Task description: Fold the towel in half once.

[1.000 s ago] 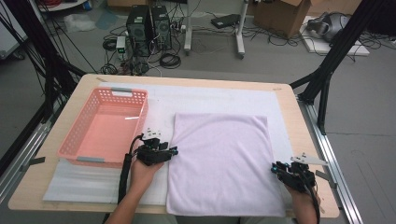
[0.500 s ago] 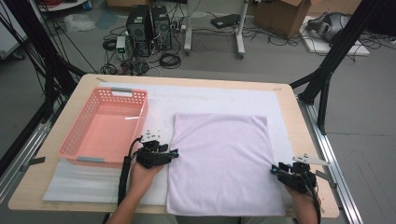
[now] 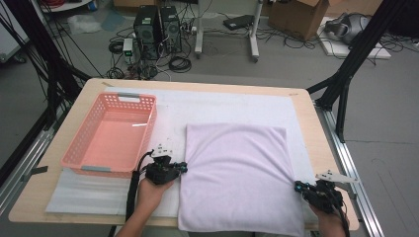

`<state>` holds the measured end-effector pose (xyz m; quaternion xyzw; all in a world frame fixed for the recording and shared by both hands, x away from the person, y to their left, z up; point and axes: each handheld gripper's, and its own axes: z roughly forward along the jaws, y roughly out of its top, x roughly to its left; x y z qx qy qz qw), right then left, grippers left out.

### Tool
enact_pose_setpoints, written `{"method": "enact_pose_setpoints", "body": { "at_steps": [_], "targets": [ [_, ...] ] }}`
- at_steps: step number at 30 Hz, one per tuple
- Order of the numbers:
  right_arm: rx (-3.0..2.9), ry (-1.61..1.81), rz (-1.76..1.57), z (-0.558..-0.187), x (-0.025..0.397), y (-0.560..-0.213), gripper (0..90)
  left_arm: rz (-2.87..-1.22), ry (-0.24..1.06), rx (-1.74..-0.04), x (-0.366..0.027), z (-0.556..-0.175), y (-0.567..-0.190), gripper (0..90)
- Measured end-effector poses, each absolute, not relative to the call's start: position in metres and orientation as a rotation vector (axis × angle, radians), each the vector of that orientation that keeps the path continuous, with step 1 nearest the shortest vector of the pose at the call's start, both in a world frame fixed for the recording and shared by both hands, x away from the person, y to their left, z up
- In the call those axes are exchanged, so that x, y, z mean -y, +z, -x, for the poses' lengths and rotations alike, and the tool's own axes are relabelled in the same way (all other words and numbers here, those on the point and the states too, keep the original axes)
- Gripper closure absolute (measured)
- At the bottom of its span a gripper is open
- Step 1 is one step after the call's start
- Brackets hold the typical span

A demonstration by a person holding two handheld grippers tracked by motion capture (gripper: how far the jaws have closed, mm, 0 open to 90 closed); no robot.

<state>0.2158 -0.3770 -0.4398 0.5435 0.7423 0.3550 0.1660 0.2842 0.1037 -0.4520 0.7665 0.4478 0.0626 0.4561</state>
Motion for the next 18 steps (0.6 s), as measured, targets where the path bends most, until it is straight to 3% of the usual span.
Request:
{"method": "enact_pose_setpoints", "body": {
  "at_steps": [4, 6, 7, 12, 18],
  "targets": [
    [-2.127, 1.022, -1.546, -0.201, 0.385, -0.438, 84.6, -1.862, 0.166, -1.08, -0.103, -0.28, -0.453, 80.3],
    [-2.114, 1.034, -1.533, -0.204, 0.385, -0.438, 71.9, -1.829, 0.175, -1.099, -0.102, -0.291, -0.452, 61.1],
    [-2.097, 1.028, -1.52, -0.207, 0.384, -0.436, 69.3, -1.817, 0.187, -1.093, -0.102, -0.297, -0.451, 58.0],
    [-2.082, 1.07, -1.427, -0.236, 0.383, -0.428, 65.5, -1.787, 0.275, -1.066, -0.094, -0.329, -0.444, 55.9],
    [-2.126, 1.081, -1.369, -0.289, 0.374, -0.425, 72.6, -1.857, 0.316, -1.099, -0.085, -0.37, -0.449, 56.8]
  ]
}}
